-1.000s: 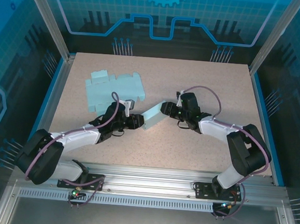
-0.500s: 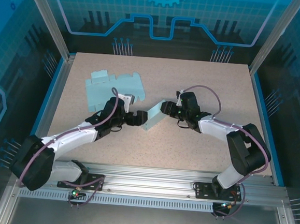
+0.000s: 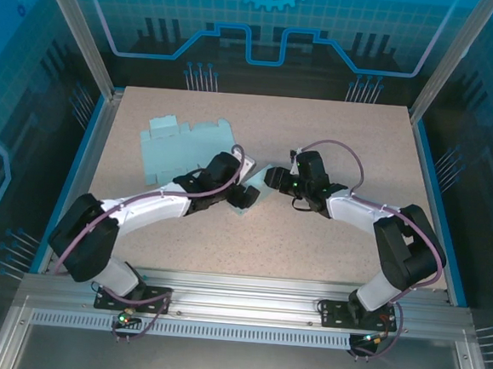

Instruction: Fold the paper box

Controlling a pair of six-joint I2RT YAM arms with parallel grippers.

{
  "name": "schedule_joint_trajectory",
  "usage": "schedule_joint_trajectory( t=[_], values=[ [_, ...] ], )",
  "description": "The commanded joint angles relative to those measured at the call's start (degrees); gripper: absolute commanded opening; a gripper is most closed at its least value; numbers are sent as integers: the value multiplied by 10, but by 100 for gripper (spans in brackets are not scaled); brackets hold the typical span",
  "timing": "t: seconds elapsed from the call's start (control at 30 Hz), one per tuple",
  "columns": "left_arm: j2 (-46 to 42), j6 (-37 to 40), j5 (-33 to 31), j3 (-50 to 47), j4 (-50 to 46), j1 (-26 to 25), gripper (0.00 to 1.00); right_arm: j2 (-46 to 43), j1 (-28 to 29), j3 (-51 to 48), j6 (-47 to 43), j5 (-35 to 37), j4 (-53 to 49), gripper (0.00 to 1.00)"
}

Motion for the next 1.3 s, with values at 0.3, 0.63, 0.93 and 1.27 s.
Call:
schedule_joint_trajectory(
  t=[0.3,0.63,0.93,1.27],
  values=[
    [83,67,-62,69,-56,-21,64,10,-3,-16,-24,22,-143,54],
    [101,154,-138,89,-18,-55,42,-81,-5,6,-56,61,-226,59],
    [152,257,-155,122,114,-76,41,-294,-16,5,-69,270,-420,100],
    [322,423,-129,275,225,-91,42,-459,-18,1,-50,430,-559,100]
  ],
)
